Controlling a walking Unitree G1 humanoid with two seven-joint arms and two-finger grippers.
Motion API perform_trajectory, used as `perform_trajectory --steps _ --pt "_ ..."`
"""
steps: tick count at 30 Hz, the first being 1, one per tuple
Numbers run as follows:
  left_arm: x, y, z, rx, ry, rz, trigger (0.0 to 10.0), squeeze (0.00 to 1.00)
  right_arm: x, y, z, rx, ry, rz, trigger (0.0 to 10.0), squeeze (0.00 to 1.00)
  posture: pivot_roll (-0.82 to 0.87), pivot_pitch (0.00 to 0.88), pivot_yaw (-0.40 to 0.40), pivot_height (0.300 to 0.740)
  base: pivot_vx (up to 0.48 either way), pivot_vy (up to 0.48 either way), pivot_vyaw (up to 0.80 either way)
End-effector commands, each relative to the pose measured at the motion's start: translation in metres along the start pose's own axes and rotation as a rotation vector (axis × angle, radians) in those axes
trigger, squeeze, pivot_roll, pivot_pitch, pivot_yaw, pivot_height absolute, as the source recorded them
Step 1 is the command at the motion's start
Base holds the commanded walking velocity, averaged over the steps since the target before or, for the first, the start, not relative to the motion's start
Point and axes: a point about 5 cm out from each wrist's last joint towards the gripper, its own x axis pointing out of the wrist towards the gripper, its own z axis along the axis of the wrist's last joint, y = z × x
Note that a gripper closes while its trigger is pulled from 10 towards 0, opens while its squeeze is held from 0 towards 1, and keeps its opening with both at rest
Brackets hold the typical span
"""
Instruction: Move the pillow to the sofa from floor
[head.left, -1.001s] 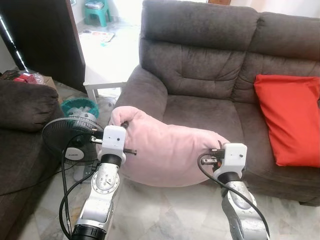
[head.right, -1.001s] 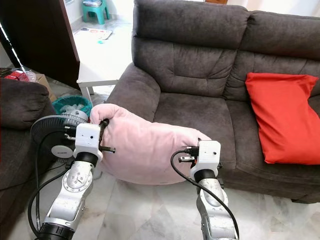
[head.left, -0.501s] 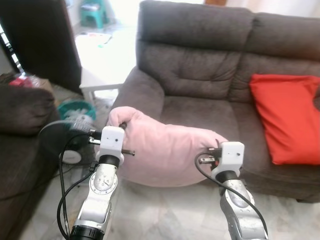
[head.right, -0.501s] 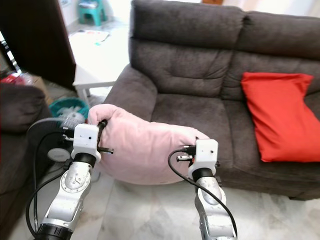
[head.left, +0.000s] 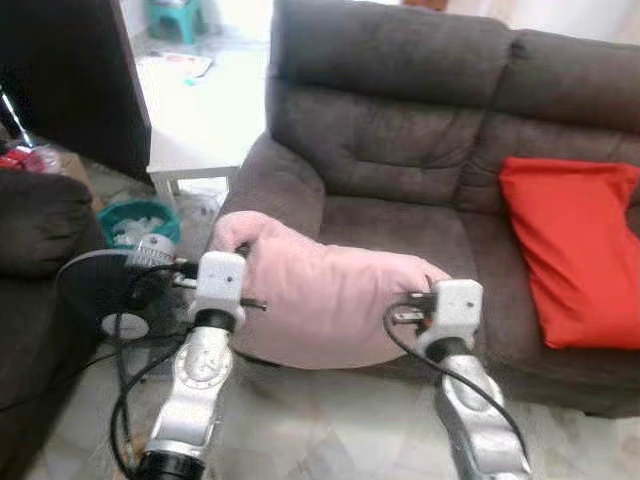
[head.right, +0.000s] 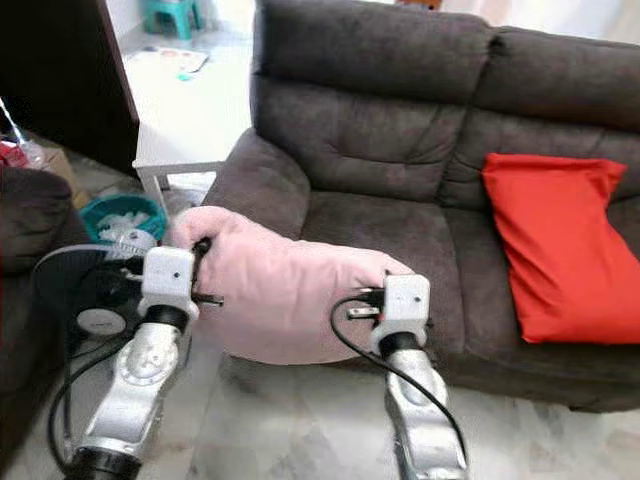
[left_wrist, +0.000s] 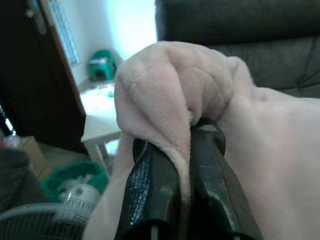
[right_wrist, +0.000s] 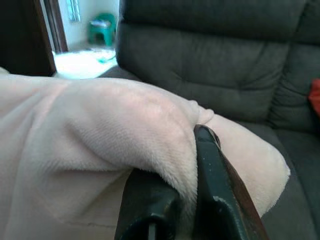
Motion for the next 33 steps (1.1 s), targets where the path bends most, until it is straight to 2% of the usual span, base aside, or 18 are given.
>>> perform_trajectory --steps 1,4,9,18,25,33 --pt "0.002 -0.022 0.017 -0.035 -0.077 -0.082 10.0 0.0 0.003 -0.001 0.019 -0.018 -0.089 0.017 10.0 0.0 0.11 0.0 -0.097 0.74 0.251 0.0 0.0" --pt "0.002 -0.022 0.017 -0.035 -0.078 -0.08 10.0 0.0 0.005 0.002 0.018 -0.017 -0.081 0.027 10.0 0.0 0.11 0.0 -0.097 0.74 0.25 0.0 0.0" --pt "0.003 -0.021 0.017 -0.036 -0.081 -0.079 10.0 0.0 0.006 0.004 0.02 -0.013 -0.095 0.039 10.0 0.0 0.12 0.0 -0.098 0.74 0.253 0.0 -0.74" --pt "0.005 -0.018 0.022 -0.037 -0.1 -0.072 10.0 0.0 0.007 0.006 0.022 -0.013 -0.11 0.04 10.0 0.0 0.12 0.0 -0.1 0.74 0.251 0.0 0.0" --pt "0.011 -0.016 0.035 -0.046 -0.149 -0.066 10.0 0.0 0.008 0.006 0.024 -0.014 -0.118 0.038 10.0 0.0 0.12 0.0 -0.1 0.74 0.252 0.0 0.0" --pt "0.012 -0.016 0.036 -0.048 -0.155 -0.065 10.0 0.0 0.009 0.008 0.025 -0.015 -0.127 0.041 10.0 0.0 0.12 0.0 -0.101 0.74 0.253 0.0 0.0"
